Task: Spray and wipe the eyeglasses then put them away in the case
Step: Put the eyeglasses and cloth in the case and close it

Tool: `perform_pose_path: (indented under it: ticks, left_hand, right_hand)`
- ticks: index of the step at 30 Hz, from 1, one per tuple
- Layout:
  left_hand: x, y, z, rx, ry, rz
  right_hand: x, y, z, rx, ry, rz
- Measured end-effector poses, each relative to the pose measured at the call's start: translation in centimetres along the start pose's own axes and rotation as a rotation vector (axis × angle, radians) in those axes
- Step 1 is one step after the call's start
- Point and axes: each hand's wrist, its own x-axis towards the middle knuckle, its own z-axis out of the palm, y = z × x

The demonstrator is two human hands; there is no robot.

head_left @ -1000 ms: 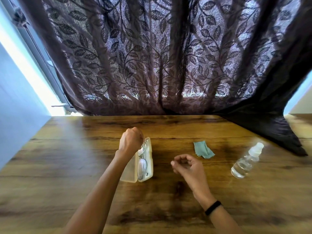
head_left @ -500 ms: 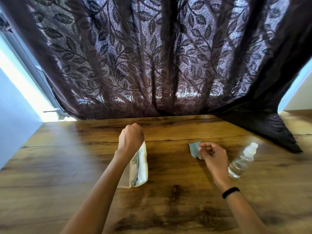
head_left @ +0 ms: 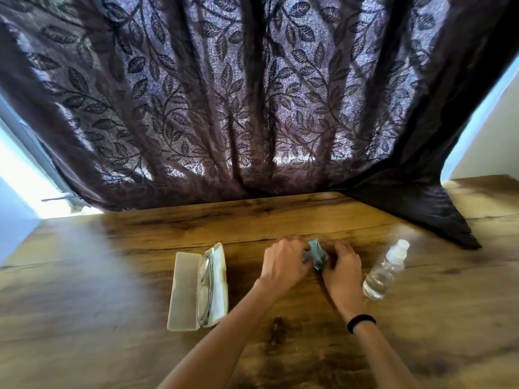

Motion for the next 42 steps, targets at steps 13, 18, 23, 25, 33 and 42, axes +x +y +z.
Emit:
perform_pose_path:
  ticks: [13,18,23,25,33,42]
  left_hand:
    - [0.6,0.3,1.7,-0.182,-0.007,-0.095]
    - [1.1,-1.2,-0.5,-0.71,-0.148,-0.358]
    - [-0.1,-2.5,-3.2,-1.144,-0.203,-0.592]
    - [-0.6,-3.2,-3.9,-1.181,-0.208,-0.637]
    - [-1.1,-5.4,-5.5,-0.351,-0.452,-0.64]
    - [-1.0,-5.4,-4.1,0.068,-0.231,-0.188]
  right_hand:
    - [0.4,0.8,0.1,-0.011,0.002,0.036]
    - [0.3,0.3,-0.5,0.556,-0.035,0.144]
    - [0.4,-0.2,-0.9,1.039,-0.137,0.403]
    - [0.5,-0.2,-1.1,1.062,-0.21,0.433]
    - [1.6,0.3,-0.8,0.194,-0.3,0.011]
    - [1.2,0.2,-0.5,-0.04,-0.226,-0.158]
